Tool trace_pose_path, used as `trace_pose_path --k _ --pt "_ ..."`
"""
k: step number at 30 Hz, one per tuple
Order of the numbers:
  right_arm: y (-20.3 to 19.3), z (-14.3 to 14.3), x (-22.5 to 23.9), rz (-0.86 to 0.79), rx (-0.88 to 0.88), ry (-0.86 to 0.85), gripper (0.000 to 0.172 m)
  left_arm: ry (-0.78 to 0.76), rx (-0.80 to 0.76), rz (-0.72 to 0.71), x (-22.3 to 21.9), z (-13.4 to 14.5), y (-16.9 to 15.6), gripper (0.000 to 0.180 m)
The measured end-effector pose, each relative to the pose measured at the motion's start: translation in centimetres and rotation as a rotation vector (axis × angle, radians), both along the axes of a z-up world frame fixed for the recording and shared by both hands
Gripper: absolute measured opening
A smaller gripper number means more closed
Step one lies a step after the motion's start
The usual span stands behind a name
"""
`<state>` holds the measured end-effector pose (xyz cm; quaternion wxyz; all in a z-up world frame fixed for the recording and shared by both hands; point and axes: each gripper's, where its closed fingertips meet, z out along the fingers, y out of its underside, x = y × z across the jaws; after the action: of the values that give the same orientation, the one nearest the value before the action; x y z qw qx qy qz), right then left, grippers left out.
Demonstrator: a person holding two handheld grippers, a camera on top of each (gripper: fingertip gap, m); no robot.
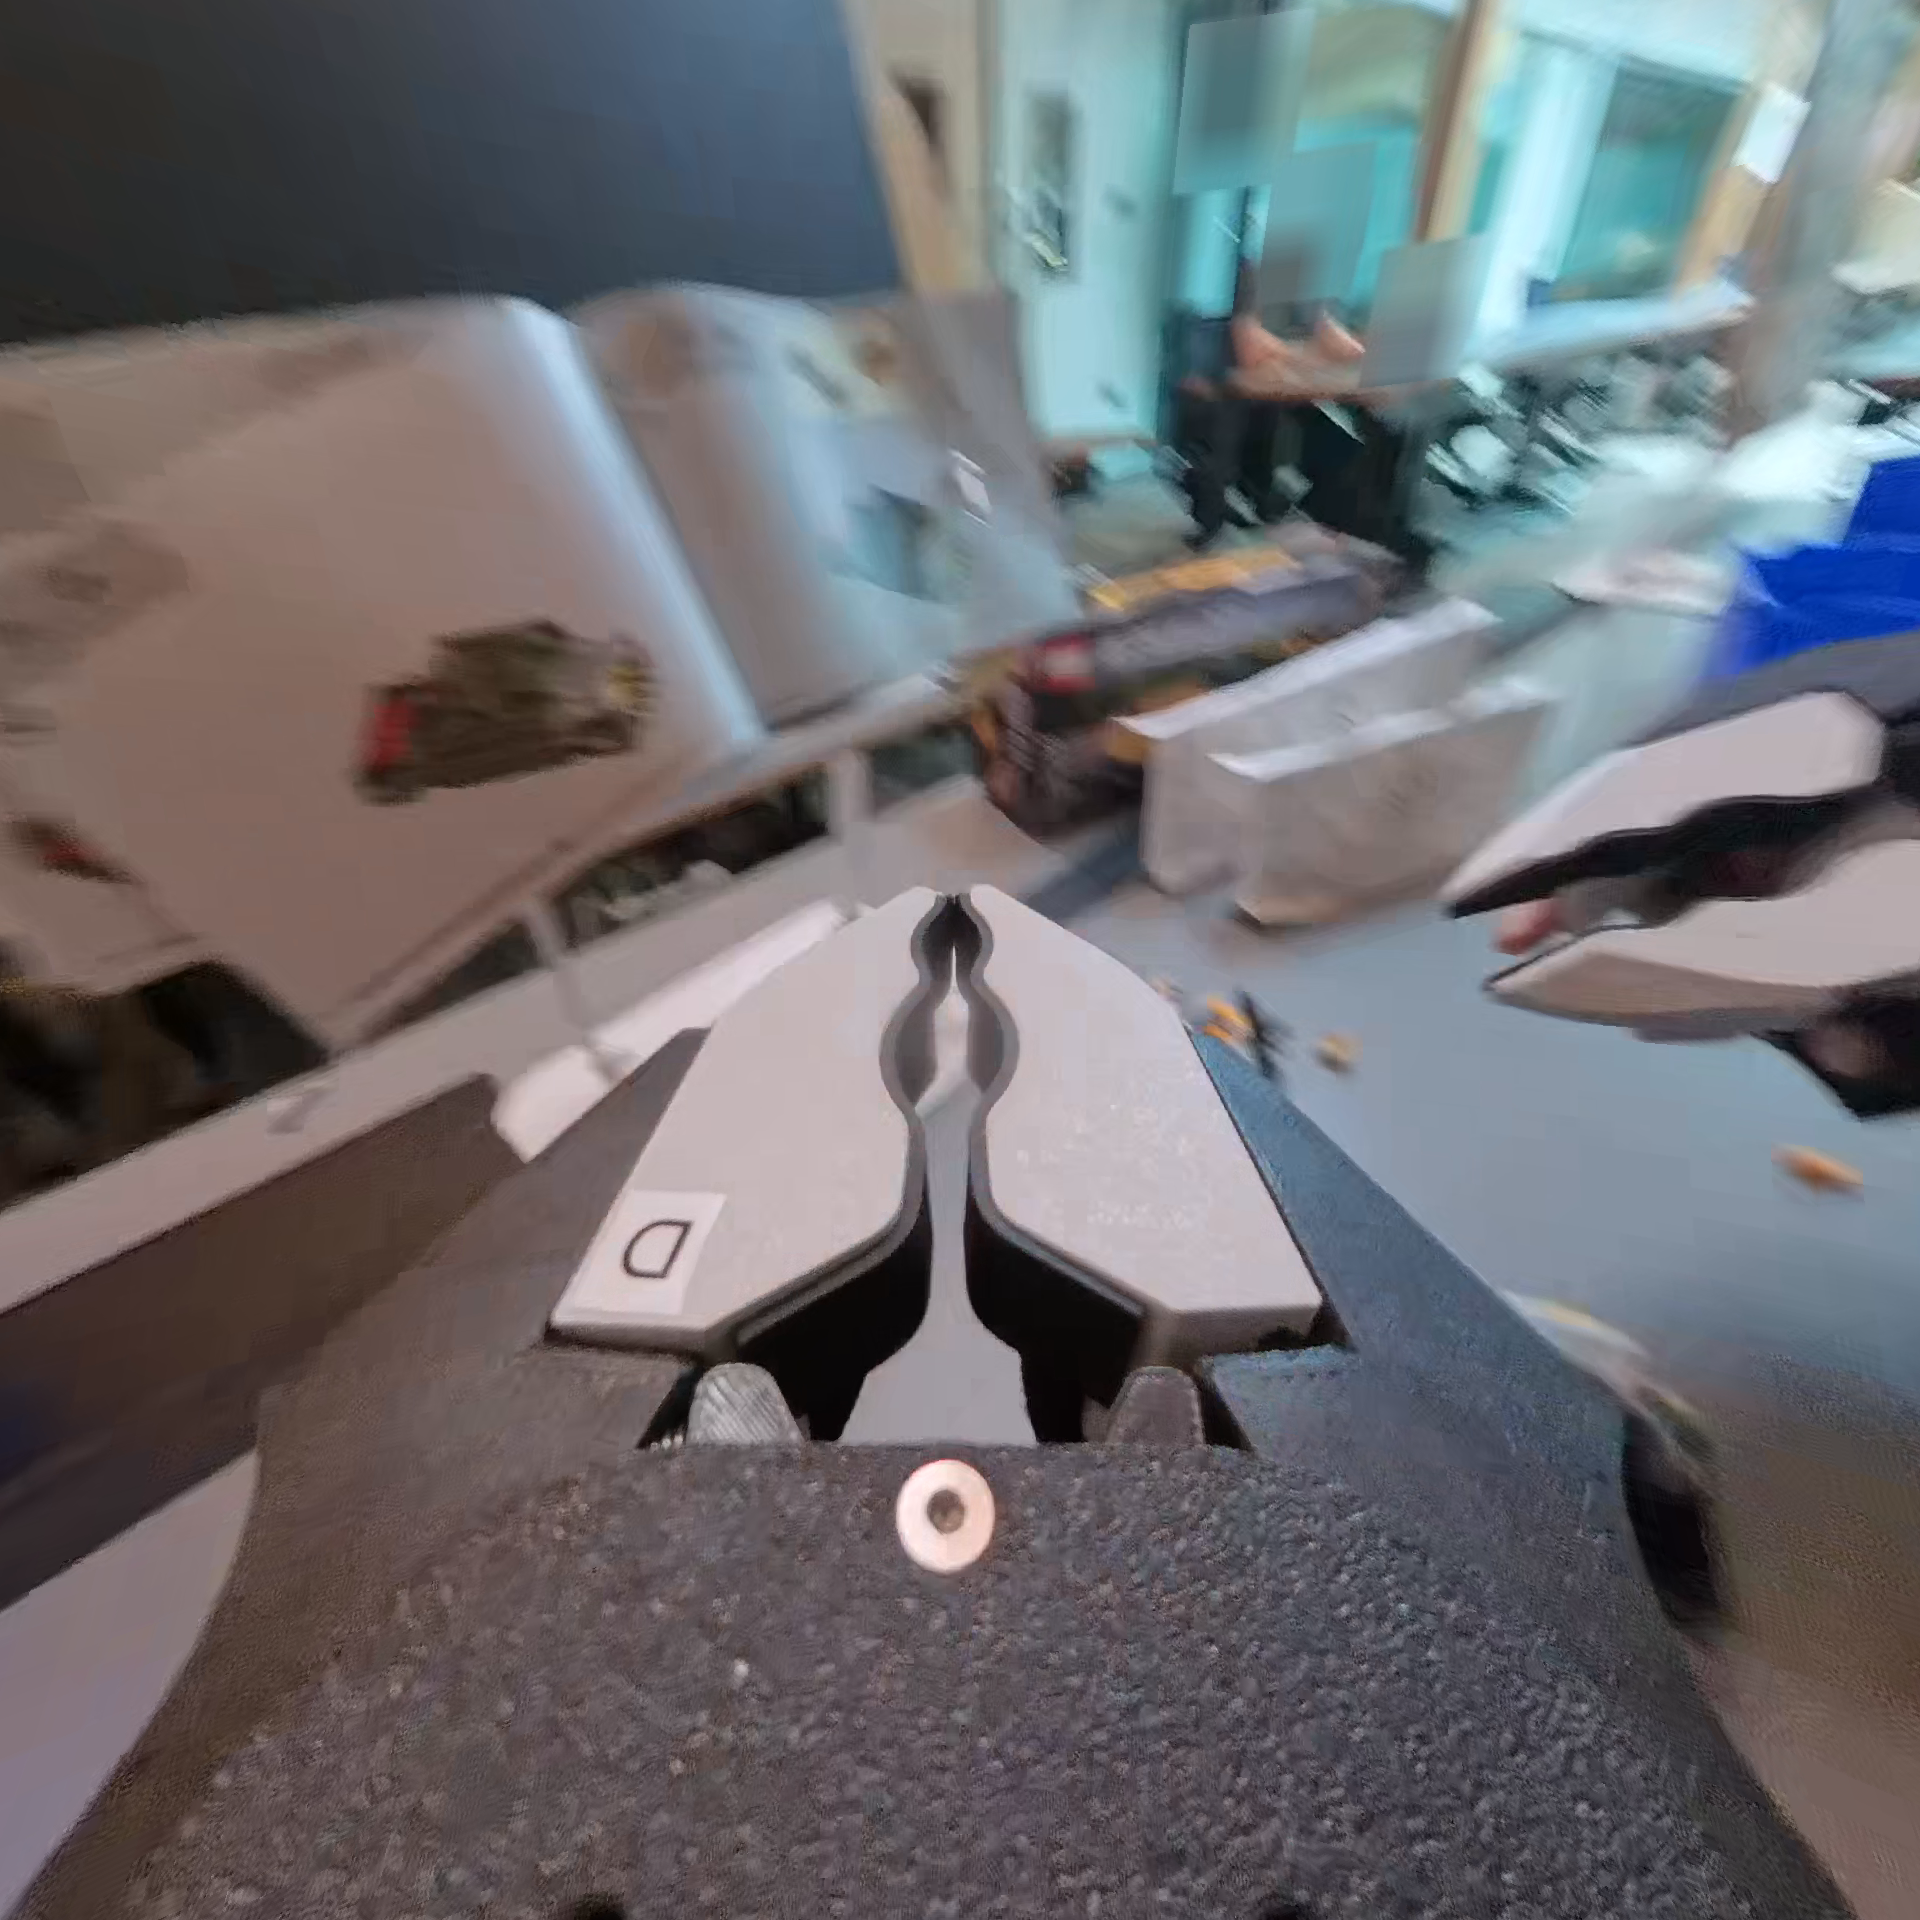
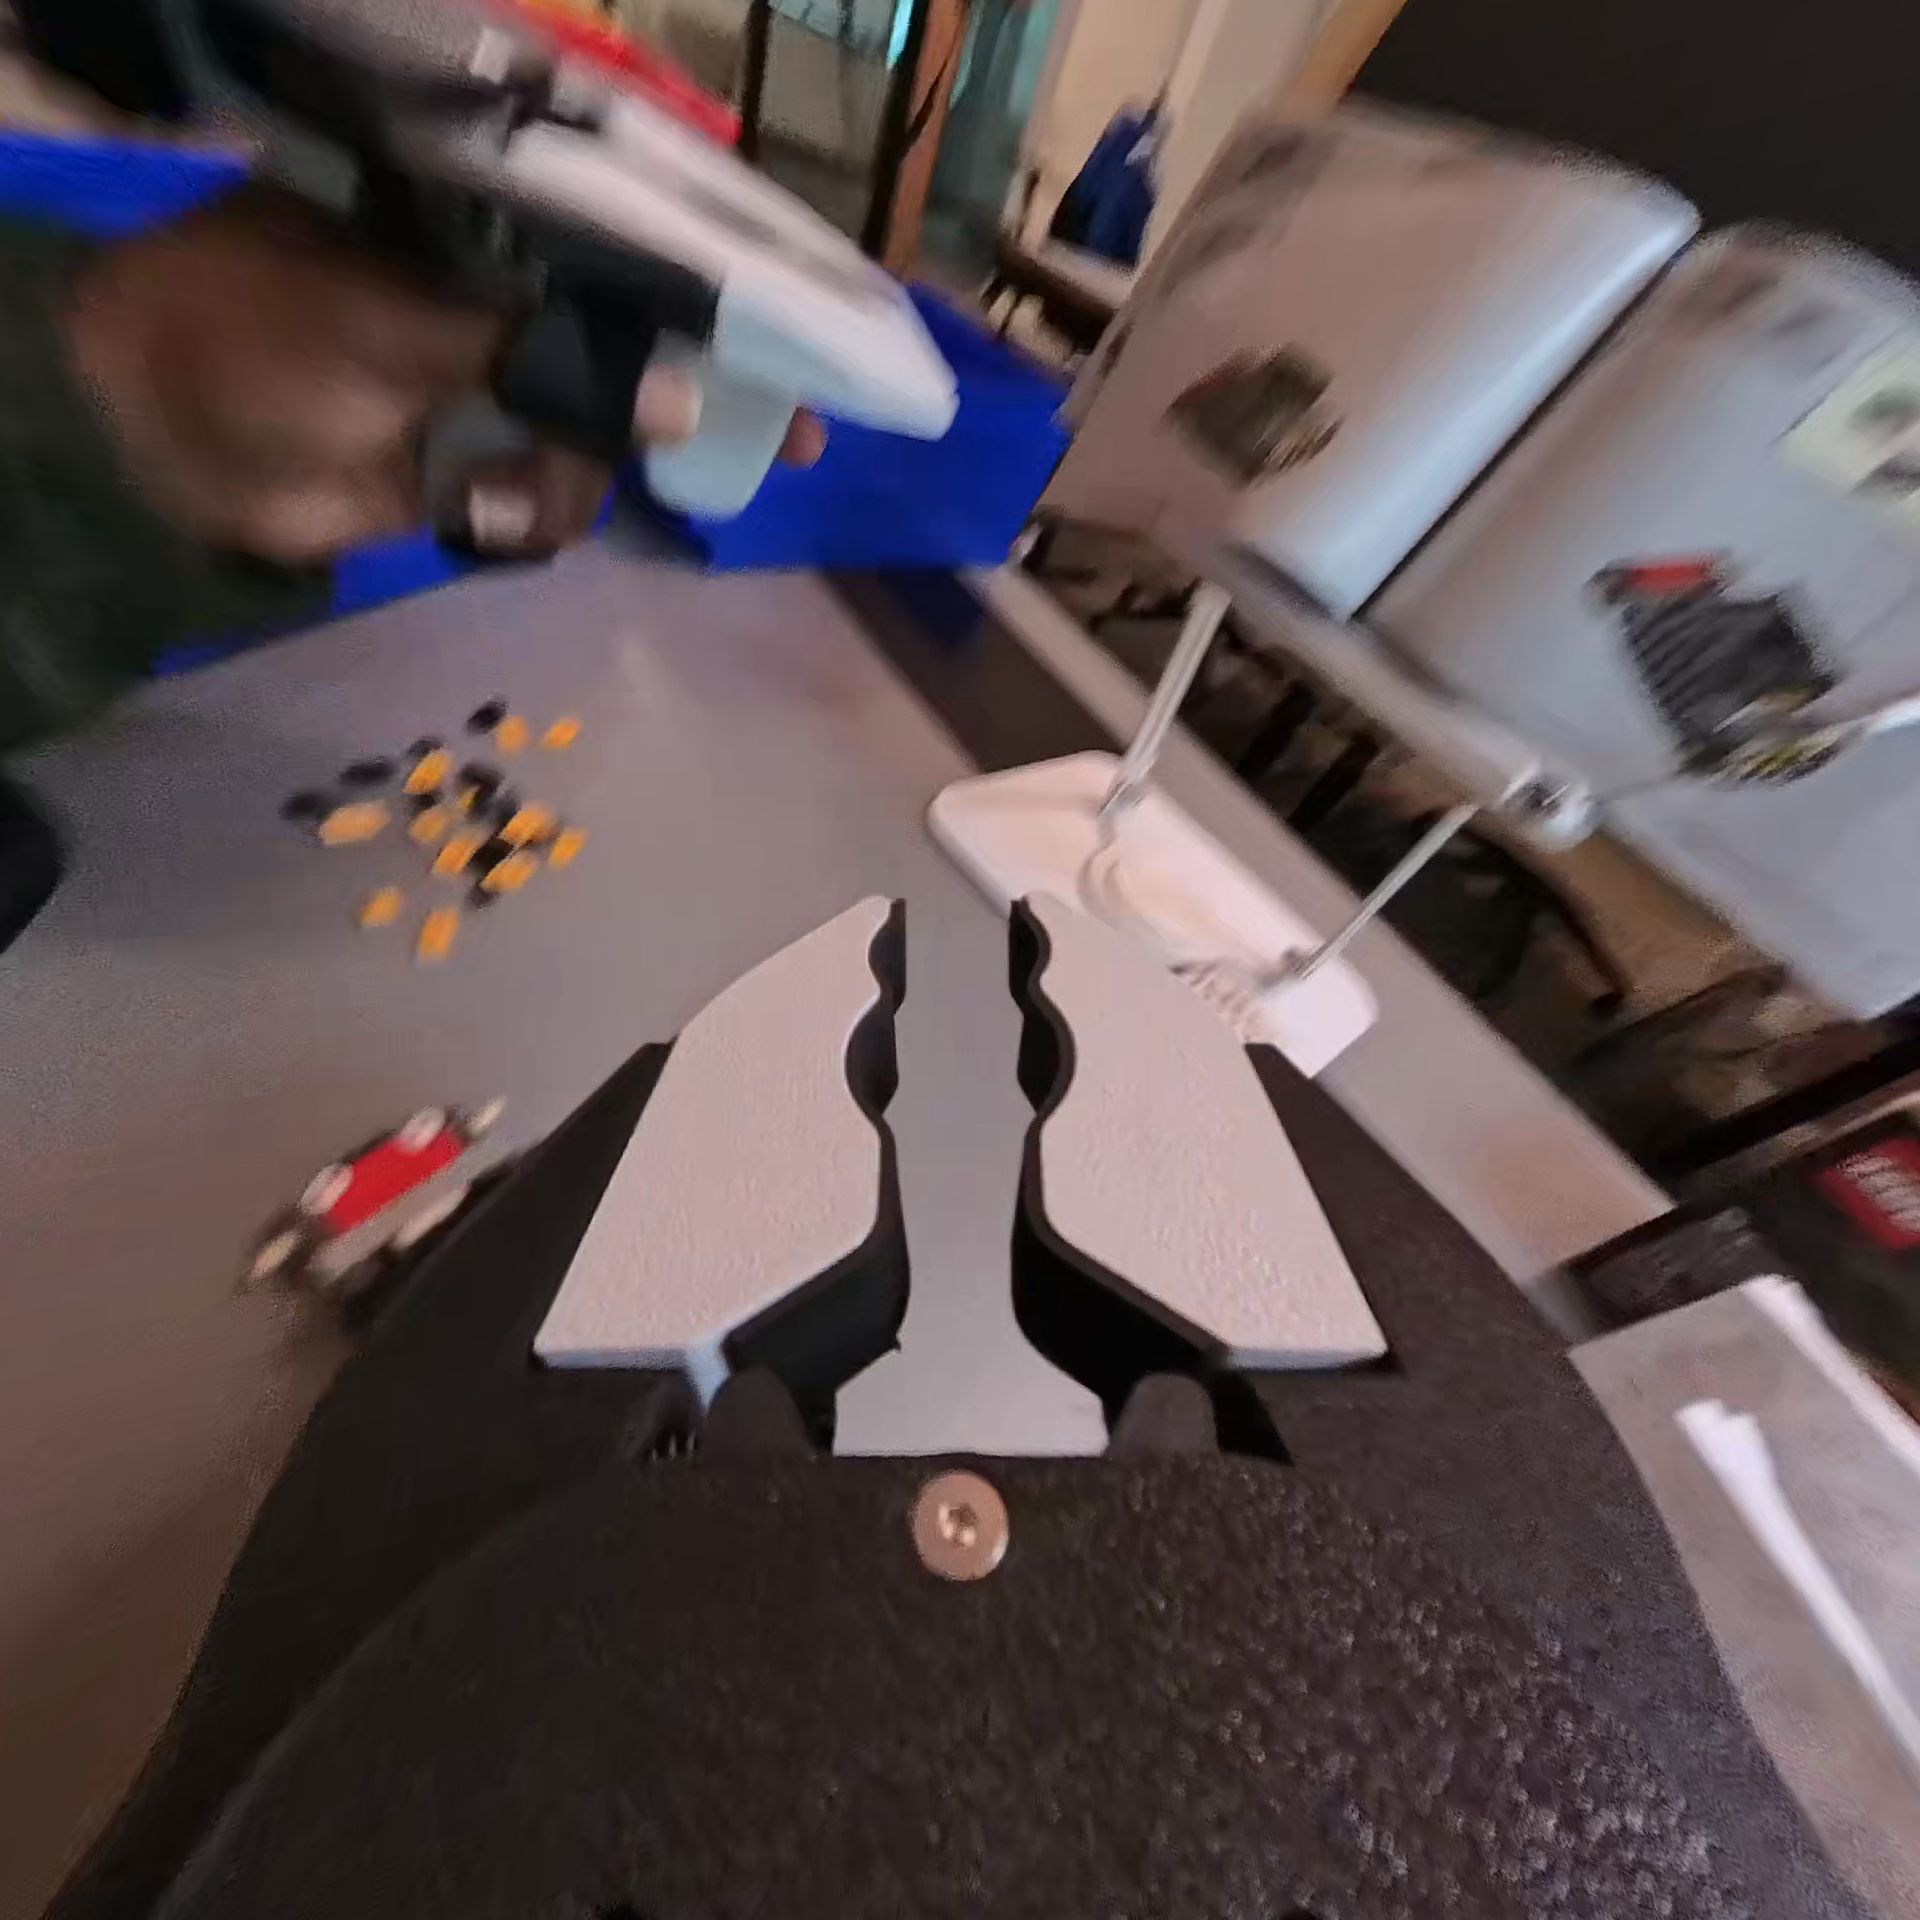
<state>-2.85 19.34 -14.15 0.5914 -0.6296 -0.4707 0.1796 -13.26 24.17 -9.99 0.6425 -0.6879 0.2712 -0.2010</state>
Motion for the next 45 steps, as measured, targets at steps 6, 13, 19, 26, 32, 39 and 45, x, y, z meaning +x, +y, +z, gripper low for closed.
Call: trace_pose_path --k 6,13,19,26,32,39,45 --pt "-4.8 -6.6 2.4 0.123 -0.235 -0.100 0.018 0.171 -0.226 -0.284 3.4 -6.0 -7.3 0.020" --pt "-6.4 -11.0 1.9 0.242 -0.328 -0.225 0.016 0.263 -0.452 -0.470 6.9 -15.1 -13.3 0.059" --pt "-6.4 -11.6 1.1 0.355 -0.309 -0.322 0.016 0.409 -0.460 -0.497 8.6 -17.7 -13.5 0.076" --pt "-6.4 -11.9 -0.3 0.501 -0.334 -0.455 0.015 0.467 -0.471 -0.498 8.5 -19.1 -13.6 0.059" --pt "-6.9 -12.6 -0.7 0.563 -0.354 -0.521 0.014 0.468 -0.449 -0.519 8.3 -19.1 -13.7 0.058" --pt "-7.3 -13.0 -0.7 0.584 -0.374 -0.542 0.012 0.474 -0.425 -0.546 8.2 -19.0 -14.0 0.058" --pt "-7.5 -13.2 -0.4 0.596 -0.387 -0.558 0.012 0.468 -0.420 -0.576 8.1 -19.0 -14.4 0.058"
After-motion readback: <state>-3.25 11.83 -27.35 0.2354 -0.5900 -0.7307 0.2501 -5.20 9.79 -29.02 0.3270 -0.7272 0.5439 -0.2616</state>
